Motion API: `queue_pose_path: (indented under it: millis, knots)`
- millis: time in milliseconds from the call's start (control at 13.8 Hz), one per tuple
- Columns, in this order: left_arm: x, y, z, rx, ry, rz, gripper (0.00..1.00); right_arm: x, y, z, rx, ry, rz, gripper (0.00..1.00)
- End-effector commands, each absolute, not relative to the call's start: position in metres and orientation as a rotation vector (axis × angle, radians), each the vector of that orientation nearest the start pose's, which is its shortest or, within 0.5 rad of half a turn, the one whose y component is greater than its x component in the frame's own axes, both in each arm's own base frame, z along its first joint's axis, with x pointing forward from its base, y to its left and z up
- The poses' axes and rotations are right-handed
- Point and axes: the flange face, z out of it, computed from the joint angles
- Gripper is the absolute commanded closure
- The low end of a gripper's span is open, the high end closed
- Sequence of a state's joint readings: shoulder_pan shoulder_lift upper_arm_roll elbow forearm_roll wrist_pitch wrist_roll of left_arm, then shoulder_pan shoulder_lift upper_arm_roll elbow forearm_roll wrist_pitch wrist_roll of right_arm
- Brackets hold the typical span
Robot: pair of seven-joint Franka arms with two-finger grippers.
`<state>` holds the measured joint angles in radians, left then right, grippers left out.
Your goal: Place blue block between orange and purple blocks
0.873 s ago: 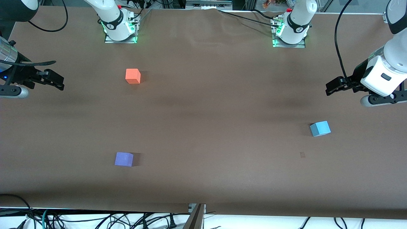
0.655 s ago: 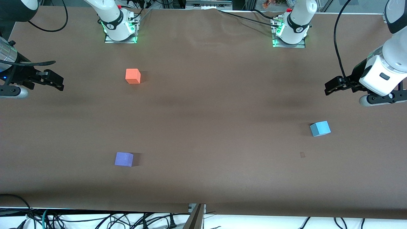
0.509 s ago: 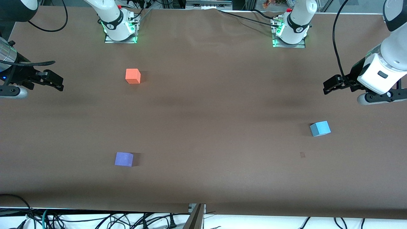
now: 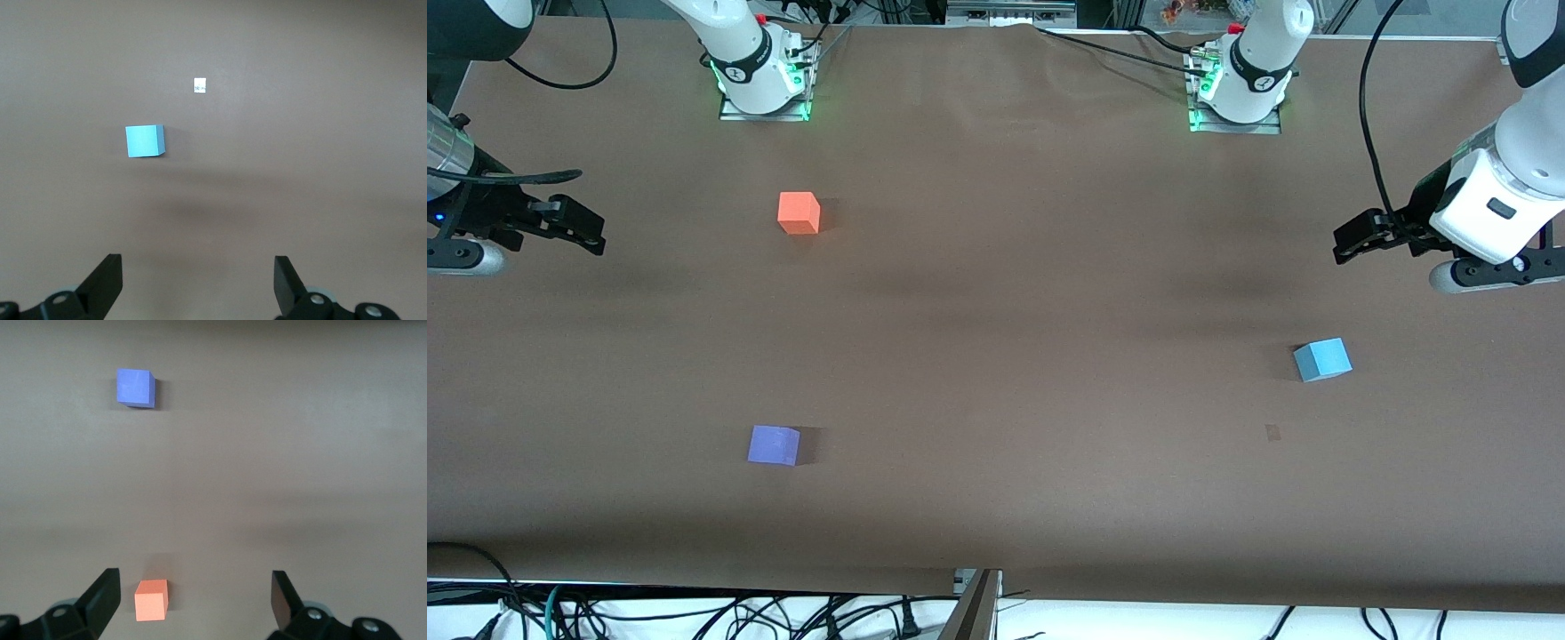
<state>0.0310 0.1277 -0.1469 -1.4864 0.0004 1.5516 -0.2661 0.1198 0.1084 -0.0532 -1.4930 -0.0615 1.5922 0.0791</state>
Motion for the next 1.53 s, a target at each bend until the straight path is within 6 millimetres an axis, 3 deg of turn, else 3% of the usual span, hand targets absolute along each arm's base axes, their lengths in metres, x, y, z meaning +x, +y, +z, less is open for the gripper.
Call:
queue_pose_path:
  millis: [0, 364, 582, 1455]
  knots:
    - [0.587, -0.059, 0.590, -3.151, -0.253, 0.123, 0.00, 0.589, 0.032, 0.606, -3.187, 0.042, -0.005, 0.00]
    - [0.588, -0.047, 0.576, -3.145, -0.270, 0.081, 0.00, 0.589, 0.035, 0.606, -3.185, 0.035, -0.005, 0.00]
    - [0.563, -0.048, 0.562, -3.136, -0.267, 0.019, 0.00, 0.589, 0.034, 0.606, -3.184, 0.037, -0.005, 0.00]
    - [0.567, -0.042, 0.558, -3.135, -0.281, 0.033, 0.00, 0.590, 0.034, 0.603, -3.164, 0.045, 0.004, 0.00]
